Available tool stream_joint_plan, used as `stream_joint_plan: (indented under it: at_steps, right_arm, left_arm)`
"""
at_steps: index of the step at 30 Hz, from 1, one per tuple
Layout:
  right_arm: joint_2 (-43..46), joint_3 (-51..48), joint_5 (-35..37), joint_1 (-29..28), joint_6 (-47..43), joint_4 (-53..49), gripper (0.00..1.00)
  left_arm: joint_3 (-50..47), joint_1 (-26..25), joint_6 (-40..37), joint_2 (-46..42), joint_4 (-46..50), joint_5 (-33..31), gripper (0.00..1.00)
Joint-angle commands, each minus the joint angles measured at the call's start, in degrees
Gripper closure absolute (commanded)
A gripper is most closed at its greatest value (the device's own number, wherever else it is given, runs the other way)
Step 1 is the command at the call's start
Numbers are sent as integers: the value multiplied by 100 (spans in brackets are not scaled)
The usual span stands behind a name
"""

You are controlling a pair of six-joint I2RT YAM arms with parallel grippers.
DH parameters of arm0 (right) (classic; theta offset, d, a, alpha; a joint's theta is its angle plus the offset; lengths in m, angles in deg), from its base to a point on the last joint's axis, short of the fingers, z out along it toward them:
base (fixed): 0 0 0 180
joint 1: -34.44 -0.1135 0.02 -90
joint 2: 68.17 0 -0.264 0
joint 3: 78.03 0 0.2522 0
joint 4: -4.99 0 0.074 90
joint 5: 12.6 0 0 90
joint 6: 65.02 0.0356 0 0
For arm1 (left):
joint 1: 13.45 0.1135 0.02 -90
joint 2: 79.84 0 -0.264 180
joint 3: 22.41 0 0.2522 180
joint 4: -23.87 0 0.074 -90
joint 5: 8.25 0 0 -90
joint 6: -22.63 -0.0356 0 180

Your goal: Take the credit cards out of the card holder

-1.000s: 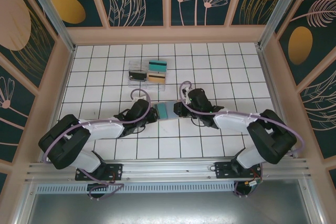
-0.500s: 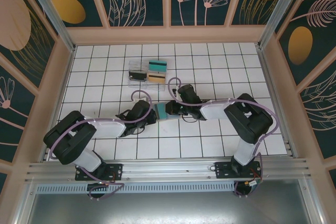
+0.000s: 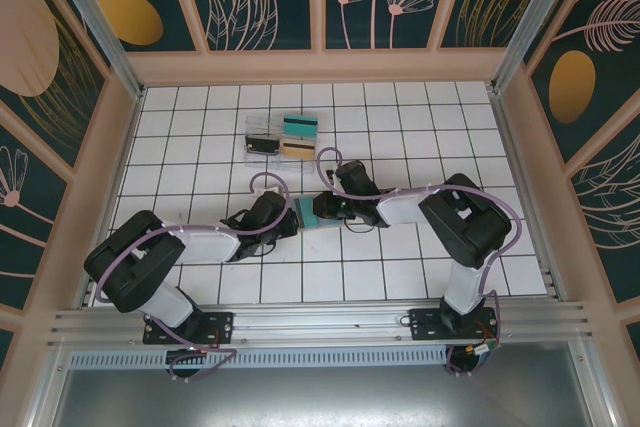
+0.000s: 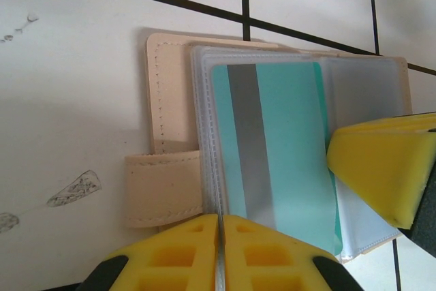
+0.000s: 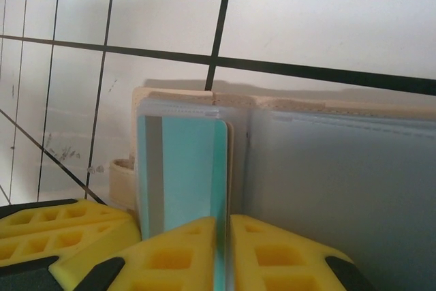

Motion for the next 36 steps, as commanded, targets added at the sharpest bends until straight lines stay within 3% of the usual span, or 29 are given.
stream_joint_plan:
  at_steps: [1,7,15,35,36]
  right_arm:
    - [-119,107,-266,4,119,188,86]
    - [-148,82,-498,1,162,314,85]
    - [-144,32,-736,2,204,493,100]
    - [152,-401,-601,376,293,589,100]
    - [130,-366,-614,363,267,564,95]
  left_arm:
    - [-79,30,-9,33,-9,19,89]
    - [-69,29,-8,31,-14,37,89]
    - [-53,27,-36,4,7,54,89]
    - [-109,28,17,-51,140,-47,94]
    - [-99,33,9,-49,139,-40,94]
